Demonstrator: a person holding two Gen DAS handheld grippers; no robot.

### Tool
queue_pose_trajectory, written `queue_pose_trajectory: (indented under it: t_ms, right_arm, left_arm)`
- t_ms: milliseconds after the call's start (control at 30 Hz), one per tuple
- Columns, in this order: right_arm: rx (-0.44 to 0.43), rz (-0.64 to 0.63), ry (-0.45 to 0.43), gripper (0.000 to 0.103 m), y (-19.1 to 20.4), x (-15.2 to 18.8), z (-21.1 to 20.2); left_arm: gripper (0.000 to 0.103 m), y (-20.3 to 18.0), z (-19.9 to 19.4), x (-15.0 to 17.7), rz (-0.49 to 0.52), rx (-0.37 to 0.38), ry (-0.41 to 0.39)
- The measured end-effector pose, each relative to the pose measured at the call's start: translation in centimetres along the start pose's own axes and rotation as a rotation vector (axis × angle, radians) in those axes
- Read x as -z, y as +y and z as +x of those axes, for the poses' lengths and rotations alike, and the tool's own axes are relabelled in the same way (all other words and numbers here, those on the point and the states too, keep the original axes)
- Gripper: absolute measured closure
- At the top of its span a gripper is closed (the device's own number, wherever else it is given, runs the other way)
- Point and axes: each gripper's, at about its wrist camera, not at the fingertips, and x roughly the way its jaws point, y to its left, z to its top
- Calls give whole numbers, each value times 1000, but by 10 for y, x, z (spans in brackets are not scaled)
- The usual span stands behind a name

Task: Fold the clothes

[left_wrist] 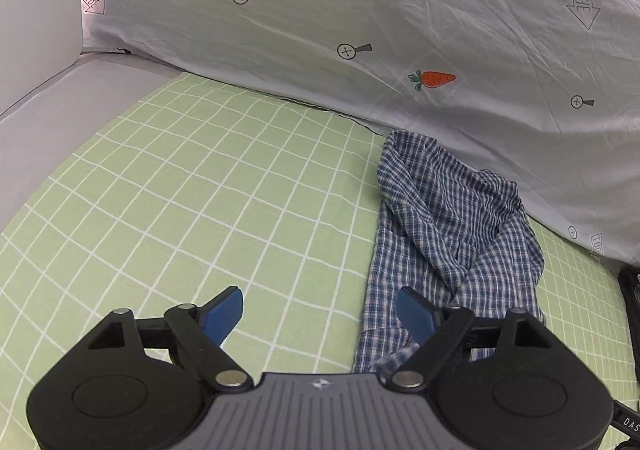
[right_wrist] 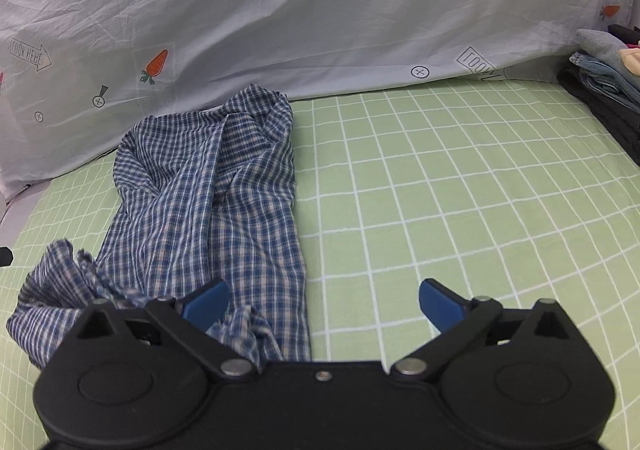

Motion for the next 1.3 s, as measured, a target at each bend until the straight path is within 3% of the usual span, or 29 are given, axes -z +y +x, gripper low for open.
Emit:
queue_pose_trajectory:
  t_ms: [267,400,633,800,1000,1167,1300]
  right_arm:
    - [53,-47,18,0,-5,57,-27]
    - [51,-93,49,0,3,73,-25]
    - [-40,-166,16,0,32,39,-1]
    - [-54,-203,-21,0,48,1,25]
    - [-4,-173,-45,0,52,-43,61]
    - [27,-100,-99,0,42,-57,52]
    - [81,-67,-122,0,26,-46,30]
  left_arm:
    - [12,-1,-12,76,123,-26,98]
    - [12,-9,-11,93,206,-8,130]
    - [12,-32,12,64,289,22,101]
    - [12,-38,43,18,243,-19,50]
    - [12,-40,81,-34,167,-98,-8]
    - [12,-28,75,-38,131,-91,-26]
    - [12,-17,64,-17,133,-84,22]
